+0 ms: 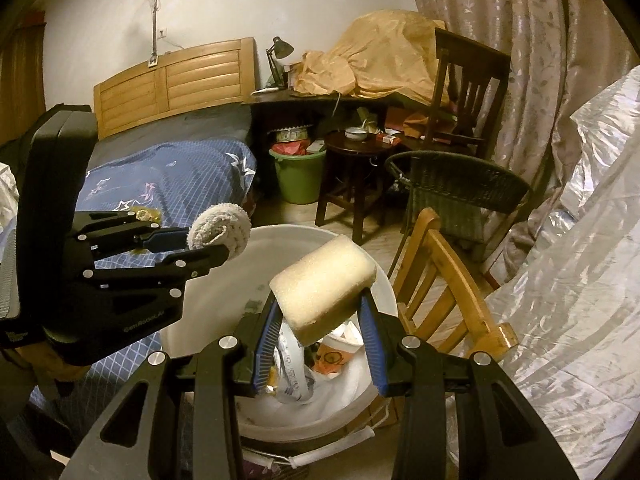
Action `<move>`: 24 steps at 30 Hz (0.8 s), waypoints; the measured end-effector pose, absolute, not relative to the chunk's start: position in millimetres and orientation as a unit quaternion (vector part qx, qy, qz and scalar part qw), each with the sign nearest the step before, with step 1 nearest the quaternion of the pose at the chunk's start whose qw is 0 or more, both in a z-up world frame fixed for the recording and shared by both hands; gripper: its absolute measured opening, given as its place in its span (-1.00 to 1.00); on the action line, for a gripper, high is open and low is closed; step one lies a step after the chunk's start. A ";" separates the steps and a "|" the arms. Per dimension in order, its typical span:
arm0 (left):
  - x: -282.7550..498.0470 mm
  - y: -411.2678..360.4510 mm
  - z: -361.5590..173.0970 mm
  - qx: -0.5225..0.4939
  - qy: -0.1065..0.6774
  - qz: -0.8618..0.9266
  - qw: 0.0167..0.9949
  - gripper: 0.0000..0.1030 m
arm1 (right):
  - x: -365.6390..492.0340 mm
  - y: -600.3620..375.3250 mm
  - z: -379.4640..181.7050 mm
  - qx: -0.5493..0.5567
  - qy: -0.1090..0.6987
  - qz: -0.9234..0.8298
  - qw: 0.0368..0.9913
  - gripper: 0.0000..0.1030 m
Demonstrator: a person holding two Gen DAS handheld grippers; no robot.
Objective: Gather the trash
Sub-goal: 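Open both tools to drop the twine ball and sponge into the bucket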
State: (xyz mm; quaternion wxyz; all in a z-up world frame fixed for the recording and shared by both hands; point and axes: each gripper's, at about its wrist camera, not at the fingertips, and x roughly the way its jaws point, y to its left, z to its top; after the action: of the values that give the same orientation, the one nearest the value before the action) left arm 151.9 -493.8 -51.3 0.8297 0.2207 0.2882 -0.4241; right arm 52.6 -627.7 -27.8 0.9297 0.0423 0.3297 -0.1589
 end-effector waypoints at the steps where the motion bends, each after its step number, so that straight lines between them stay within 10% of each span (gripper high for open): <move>1: 151.9 -493.7 -51.6 0.221 0.288 -0.424 0.830 -0.53 | 52.8 -627.5 -27.9 0.042 0.330 -0.159 0.930 -0.22; 17: 153.6 -493.7 -53.8 0.224 0.286 -0.420 0.831 -0.52 | 60.0 -630.3 -31.2 0.038 0.332 -0.158 0.929 -0.21; 21: 163.0 -494.4 -59.1 0.229 0.300 -0.405 0.833 -0.02 | 68.2 -634.5 -35.1 0.034 0.332 -0.173 0.927 0.33; 24: 170.5 -488.2 -57.5 0.216 0.304 -0.402 0.836 -0.02 | 69.1 -638.5 -37.8 0.043 0.330 -0.174 0.927 0.33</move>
State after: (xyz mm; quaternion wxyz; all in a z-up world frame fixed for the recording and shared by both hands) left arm 170.5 -488.2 -57.5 0.8362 0.2161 0.3040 -0.4021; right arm 69.1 -638.5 -37.8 0.9267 0.0426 0.3303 -0.1740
